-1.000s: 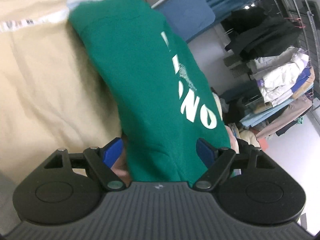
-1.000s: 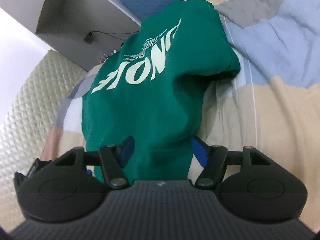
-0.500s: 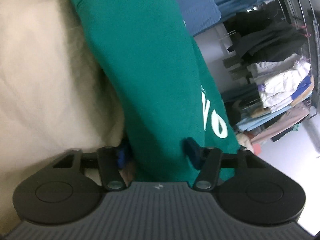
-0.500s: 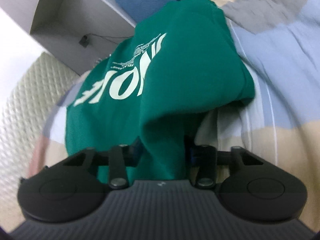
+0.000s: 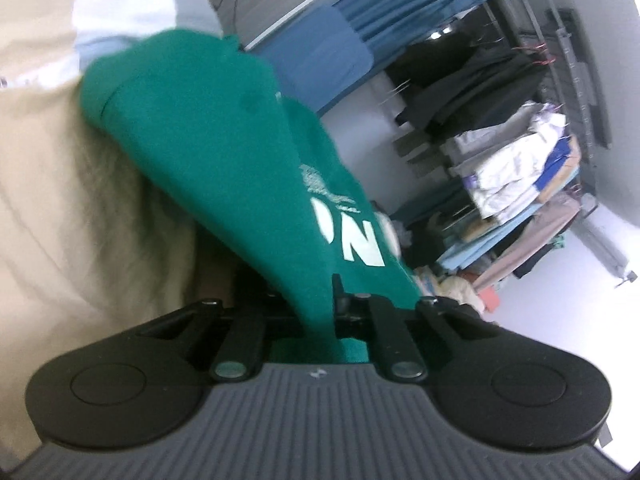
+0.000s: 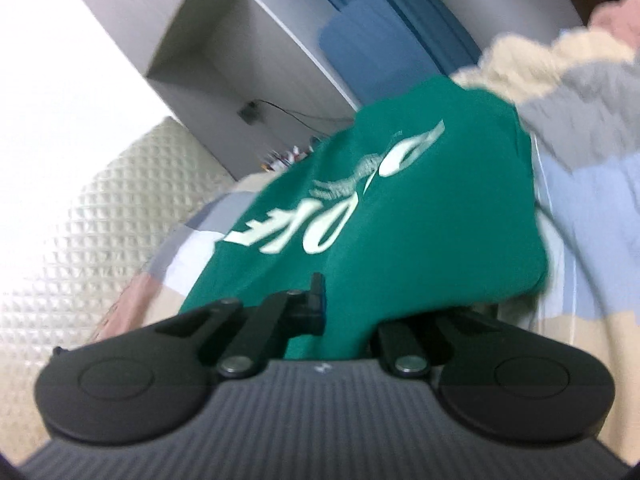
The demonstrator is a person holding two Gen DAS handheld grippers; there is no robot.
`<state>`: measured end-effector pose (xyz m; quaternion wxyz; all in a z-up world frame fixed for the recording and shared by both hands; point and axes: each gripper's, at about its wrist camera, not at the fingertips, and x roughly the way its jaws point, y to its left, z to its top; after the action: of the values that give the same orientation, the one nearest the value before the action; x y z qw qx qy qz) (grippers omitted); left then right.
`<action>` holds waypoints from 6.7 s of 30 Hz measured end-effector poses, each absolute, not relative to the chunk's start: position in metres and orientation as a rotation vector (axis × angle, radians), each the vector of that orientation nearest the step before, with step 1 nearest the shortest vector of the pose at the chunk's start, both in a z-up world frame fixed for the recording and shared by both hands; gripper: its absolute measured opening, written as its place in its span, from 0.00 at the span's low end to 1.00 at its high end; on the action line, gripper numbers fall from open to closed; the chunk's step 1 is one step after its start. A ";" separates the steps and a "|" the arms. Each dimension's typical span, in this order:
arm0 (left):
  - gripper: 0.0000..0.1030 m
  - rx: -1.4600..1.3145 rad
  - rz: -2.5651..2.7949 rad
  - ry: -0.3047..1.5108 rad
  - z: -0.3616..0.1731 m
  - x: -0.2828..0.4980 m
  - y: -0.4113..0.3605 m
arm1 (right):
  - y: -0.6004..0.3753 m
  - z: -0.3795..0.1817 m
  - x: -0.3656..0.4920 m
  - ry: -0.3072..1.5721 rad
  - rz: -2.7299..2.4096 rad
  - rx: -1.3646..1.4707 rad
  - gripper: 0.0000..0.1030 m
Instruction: Fold large clothes
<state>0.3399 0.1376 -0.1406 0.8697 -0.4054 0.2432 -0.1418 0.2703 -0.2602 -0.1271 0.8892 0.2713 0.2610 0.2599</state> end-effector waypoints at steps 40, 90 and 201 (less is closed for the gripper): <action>0.75 -1.127 -0.202 0.646 -0.117 0.066 0.157 | -0.280 -0.118 0.106 0.802 0.334 0.692 0.39; 0.06 -0.568 -0.570 -0.149 0.323 -0.035 0.121 | -0.314 0.323 0.024 -0.243 0.659 0.165 0.07; 0.49 -0.066 -0.111 0.906 -0.135 0.108 0.037 | -0.194 -0.120 0.114 0.983 0.315 -0.130 0.06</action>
<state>0.1078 0.0368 -0.1346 0.8972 -0.0321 0.4373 -0.0534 0.1137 -0.1939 -0.1196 0.8677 -0.0619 0.4698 0.1505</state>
